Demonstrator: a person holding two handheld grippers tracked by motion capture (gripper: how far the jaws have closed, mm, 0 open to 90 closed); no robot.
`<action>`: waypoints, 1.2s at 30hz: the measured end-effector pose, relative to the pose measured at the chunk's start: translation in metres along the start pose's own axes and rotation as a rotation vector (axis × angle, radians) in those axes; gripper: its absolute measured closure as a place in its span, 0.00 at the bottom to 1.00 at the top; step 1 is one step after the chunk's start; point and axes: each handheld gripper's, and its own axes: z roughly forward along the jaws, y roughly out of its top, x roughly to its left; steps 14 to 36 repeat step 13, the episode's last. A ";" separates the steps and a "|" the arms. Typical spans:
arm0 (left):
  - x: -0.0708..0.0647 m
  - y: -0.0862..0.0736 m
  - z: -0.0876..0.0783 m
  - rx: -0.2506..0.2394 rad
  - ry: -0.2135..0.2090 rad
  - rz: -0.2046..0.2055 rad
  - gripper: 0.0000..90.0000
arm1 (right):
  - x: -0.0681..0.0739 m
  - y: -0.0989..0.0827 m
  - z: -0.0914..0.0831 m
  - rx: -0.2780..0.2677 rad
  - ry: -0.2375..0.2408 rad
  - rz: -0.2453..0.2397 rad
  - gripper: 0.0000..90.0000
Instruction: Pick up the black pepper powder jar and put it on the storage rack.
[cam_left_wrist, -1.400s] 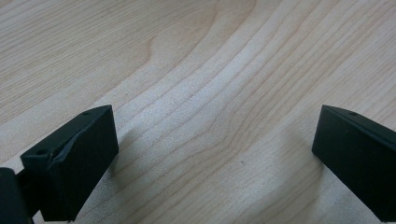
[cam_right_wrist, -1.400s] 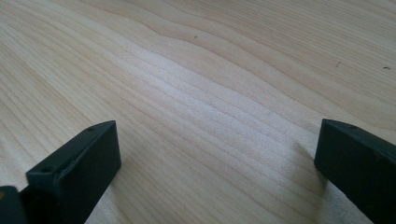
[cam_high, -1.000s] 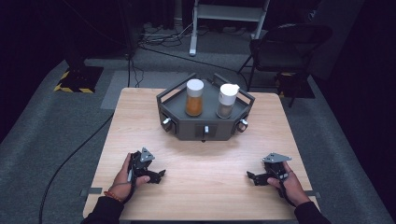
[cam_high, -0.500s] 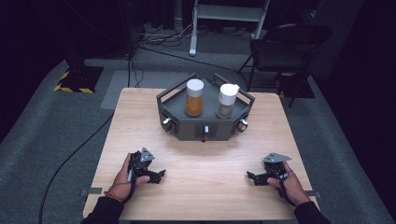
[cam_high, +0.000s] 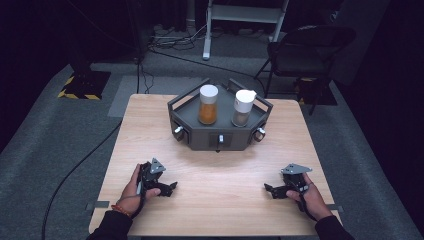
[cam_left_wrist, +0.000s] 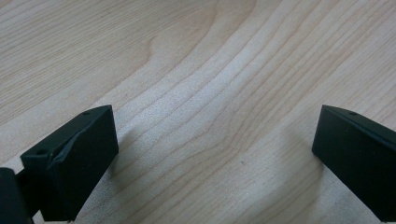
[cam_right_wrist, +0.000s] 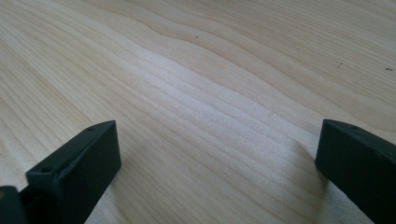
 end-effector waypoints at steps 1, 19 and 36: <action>0.000 0.000 0.000 0.000 0.000 0.001 0.00 | 0.000 0.000 0.000 0.000 0.000 0.000 0.00; 0.001 0.000 0.000 0.001 -0.003 0.005 0.00 | -0.001 0.000 0.000 0.000 0.002 -0.003 0.00; 0.001 0.000 0.000 0.001 -0.003 0.005 0.00 | -0.001 0.000 0.000 0.000 0.002 -0.003 0.00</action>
